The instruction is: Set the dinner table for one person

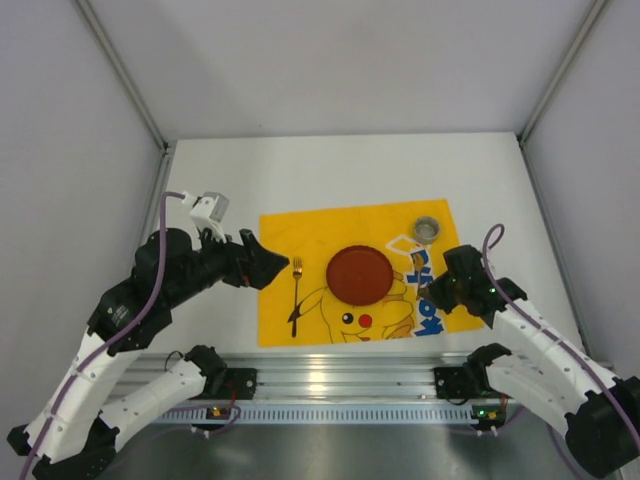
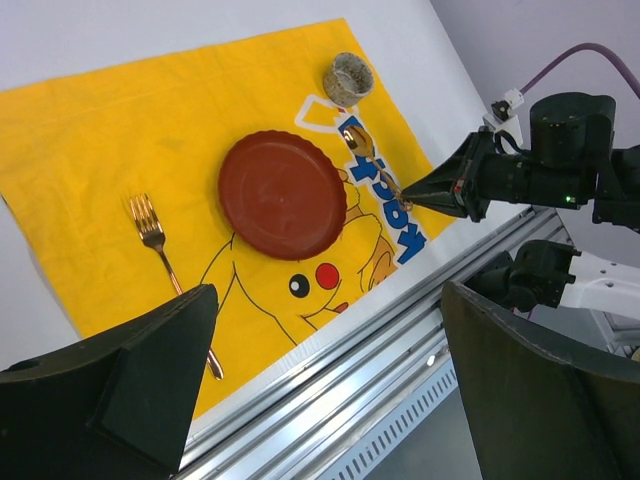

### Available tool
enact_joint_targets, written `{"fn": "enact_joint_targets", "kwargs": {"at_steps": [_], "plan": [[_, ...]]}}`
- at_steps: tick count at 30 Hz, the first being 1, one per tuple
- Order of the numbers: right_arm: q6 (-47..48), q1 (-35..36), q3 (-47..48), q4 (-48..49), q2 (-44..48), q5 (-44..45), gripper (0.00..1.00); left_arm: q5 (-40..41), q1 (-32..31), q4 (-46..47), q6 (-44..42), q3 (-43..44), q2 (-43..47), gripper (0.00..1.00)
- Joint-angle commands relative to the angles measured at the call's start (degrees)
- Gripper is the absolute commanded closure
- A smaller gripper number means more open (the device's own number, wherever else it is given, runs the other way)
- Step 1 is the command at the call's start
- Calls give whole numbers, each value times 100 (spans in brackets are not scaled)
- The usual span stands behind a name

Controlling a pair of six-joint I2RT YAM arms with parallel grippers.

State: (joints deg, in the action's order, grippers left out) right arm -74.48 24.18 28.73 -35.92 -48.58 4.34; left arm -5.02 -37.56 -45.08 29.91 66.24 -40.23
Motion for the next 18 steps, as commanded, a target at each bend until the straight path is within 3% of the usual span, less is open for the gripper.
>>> {"fn": "enact_joint_targets", "kwargs": {"at_steps": [1,4,5,6,8,14,18], "plan": [[-207,69,282,-739,15,506,95,-43,-14,8,-82,-14,103,1],[-190,60,361,-1267,252,761,58,-26,-6,17,-30,-76,191,2],[-164,60,379,-1355,304,814,29,-8,-14,17,-12,-102,252,1],[-129,60,405,-1513,418,892,17,-8,-6,25,6,-172,278,1],[-6,60,458,-1654,480,928,2,36,-6,60,58,-260,348,2],[740,60,1062,-1892,726,885,0,448,-14,53,33,-498,297,1],[2002,60,2029,-1735,823,692,0,1677,-14,-264,-388,-550,-203,1]]}}
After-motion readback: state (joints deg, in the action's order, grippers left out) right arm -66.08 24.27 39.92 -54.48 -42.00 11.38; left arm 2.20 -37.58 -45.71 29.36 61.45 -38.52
